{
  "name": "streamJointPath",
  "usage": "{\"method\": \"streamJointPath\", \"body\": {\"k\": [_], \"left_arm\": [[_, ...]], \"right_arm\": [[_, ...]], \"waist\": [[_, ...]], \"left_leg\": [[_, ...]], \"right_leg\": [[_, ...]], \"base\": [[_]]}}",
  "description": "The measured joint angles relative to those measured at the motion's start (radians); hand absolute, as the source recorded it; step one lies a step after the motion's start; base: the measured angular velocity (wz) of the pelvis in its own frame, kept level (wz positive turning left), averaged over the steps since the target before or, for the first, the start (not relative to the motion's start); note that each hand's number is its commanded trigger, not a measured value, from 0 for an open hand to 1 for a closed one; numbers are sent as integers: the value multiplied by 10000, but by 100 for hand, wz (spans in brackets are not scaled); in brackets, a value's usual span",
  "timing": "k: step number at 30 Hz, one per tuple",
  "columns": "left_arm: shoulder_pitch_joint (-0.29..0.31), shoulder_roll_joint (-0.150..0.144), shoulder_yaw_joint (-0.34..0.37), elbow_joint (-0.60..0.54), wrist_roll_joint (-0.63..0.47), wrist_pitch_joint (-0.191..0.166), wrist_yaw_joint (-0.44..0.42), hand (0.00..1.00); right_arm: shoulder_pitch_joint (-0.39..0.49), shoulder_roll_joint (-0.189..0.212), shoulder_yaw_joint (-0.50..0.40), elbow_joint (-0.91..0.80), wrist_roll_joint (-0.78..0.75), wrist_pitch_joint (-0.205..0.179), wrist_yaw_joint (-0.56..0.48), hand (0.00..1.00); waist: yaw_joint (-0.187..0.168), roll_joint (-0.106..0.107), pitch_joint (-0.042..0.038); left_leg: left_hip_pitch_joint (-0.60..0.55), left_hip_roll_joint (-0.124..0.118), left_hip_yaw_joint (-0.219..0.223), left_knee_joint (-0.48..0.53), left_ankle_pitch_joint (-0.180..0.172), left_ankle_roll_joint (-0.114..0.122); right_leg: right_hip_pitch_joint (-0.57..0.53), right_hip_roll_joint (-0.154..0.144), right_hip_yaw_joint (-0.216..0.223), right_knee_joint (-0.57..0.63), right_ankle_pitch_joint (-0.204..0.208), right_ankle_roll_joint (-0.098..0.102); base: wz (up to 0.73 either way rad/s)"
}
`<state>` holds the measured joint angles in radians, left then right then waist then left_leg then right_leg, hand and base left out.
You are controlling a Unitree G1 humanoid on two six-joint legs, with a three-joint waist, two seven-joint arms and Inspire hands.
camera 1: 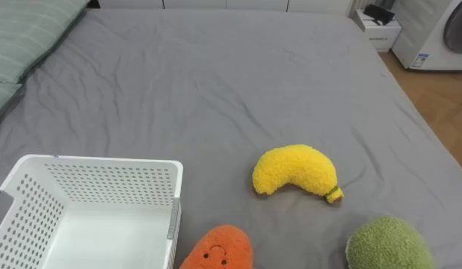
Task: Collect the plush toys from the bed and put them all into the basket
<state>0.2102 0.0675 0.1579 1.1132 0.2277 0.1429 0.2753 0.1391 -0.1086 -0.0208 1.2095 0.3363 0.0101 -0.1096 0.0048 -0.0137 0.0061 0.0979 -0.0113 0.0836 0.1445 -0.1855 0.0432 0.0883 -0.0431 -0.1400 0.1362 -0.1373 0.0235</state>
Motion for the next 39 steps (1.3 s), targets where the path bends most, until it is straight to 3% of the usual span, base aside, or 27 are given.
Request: {"method": "streamJointPath", "body": {"k": [20, 23, 29, 33, 36, 39], "left_arm": [[68, 31, 78, 77, -404, -312, -96, 0], [142, 40, 203, 68, -392, -347, -97, 0], [360, 65, 798, 67, -380, -328, -98, 0], [340, 124, 1353, 41, -395, -199, -96, 0], [327, 292, 1351, -1, -399, 85, -104, 0], [370, 308, 1340, 0, -400, 130, -104, 0]], "right_arm": [[55, 1, -86, 477, 1325, -59, 474, 0], [136, 22, -270, 494, 1763, 101, 468, 0], [365, 17, -1594, 803, 2436, 385, 137, 0], [520, -154, -2885, 816, 2757, 813, -468, 0], [473, -314, -3228, 761, 2930, 999, -932, 0], [368, -436, -3599, 426, 2905, 1014, -1546, 0]], "waist": [[-31, -88, 37], [-41, -133, -2], [-359, -201, -31], [-616, -268, -76], [-789, -346, -69], [-830, -399, -61]], "left_leg": [[18, 8, 4, 23, -2, -2], [18, 7, -21, 21, -1, -3], [171, -1, -27, -32, -1, -4], [197, -1, 33, -36, 0, -1], [200, 21, 164, -21, 0, -2], [207, 28, 261, -21, -1, 1]], "right_leg": [[82, 3, -29, 4, -5, 3], [97, 2, -108, 12, -5, 2], [192, -12, -59, 6, -56, 5], [165, -12, 9, 53, -58, 6], [71, 1, 99, 169, -65, -6], [19, 14, 185, 182, -47, 2]], "base": [[0], [3], [0], [-6], [-12], [-12]]}}
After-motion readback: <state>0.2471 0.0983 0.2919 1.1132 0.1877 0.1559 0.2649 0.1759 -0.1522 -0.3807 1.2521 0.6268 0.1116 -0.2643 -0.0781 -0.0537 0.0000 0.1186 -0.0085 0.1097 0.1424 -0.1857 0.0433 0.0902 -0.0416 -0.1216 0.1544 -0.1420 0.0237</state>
